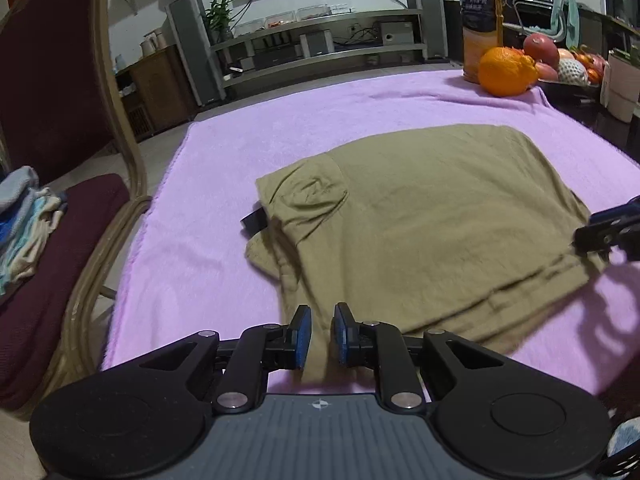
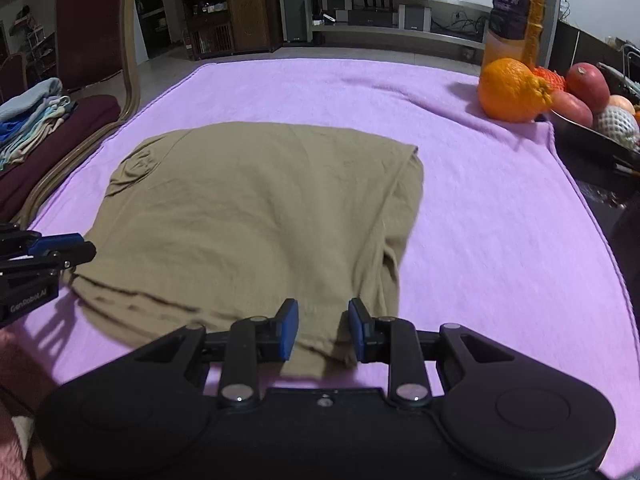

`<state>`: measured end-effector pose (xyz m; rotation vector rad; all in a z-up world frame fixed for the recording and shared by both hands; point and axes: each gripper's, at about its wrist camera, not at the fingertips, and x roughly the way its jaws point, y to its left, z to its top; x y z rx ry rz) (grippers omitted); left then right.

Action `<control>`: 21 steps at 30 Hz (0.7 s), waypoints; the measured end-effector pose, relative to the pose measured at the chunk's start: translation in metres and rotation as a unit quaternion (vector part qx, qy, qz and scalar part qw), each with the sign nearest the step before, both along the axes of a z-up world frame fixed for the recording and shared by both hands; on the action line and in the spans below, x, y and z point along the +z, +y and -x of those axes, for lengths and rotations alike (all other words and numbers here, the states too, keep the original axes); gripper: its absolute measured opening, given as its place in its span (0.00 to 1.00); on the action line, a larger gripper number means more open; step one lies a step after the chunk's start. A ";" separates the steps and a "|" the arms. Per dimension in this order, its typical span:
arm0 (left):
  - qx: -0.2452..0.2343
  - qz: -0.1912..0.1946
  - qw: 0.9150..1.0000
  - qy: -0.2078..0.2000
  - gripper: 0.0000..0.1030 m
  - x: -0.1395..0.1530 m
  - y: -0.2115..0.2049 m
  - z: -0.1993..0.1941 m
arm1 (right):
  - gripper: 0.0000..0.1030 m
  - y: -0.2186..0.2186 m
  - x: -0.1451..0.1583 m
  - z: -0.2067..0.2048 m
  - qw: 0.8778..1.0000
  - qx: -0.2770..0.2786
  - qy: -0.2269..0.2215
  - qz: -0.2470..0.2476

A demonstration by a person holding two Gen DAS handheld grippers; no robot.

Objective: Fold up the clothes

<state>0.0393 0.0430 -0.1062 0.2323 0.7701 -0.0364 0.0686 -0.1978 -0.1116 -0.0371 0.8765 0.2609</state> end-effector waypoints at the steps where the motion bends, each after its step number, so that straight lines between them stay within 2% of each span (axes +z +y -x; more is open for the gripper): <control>1: 0.010 0.017 1.000 0.010 0.14 0.001 0.006 0.006 | 0.28 -0.004 0.003 0.006 1.000 -0.005 0.003 -0.007; 3: 0.027 0.051 0.998 -0.003 0.17 0.012 0.016 0.014 | 0.29 -0.011 0.003 0.007 0.998 -0.015 0.014 -0.059; 4: 0.034 0.067 0.997 -0.015 0.17 0.018 0.021 0.018 | 0.32 -0.015 0.004 0.008 0.996 -0.020 0.020 -0.085; 6: 0.047 0.090 0.994 -0.043 0.18 0.030 0.026 0.020 | 0.42 -0.022 0.004 0.010 0.990 -0.030 0.031 -0.137; 8: 0.057 0.109 0.990 -0.066 0.18 0.039 0.029 0.019 | 0.57 -0.029 0.005 0.012 0.980 -0.040 0.042 -0.188; 10: 0.054 0.114 0.990 -0.064 0.18 0.039 0.025 0.013 | 0.62 -0.036 0.006 0.013 0.968 -0.050 0.053 -0.239; 14: 0.036 0.078 0.994 -0.062 0.17 0.030 0.006 -0.003 | 0.62 -0.050 0.005 0.016 0.935 -0.072 0.078 -0.338; 16: 0.032 0.069 0.996 -0.055 0.17 0.025 0.002 -0.013 | 0.62 -0.054 -0.012 0.011 0.911 -0.100 0.119 -0.381; 19: 0.034 0.070 0.997 -0.020 0.17 0.012 0.001 -0.029 | 0.62 -0.060 -0.033 0.007 0.876 -0.142 0.161 -0.431; 21: 0.038 0.070 0.997 0.012 0.18 0.001 0.004 -0.039 | 0.62 -0.060 -0.042 0.005 0.861 -0.161 0.173 -0.450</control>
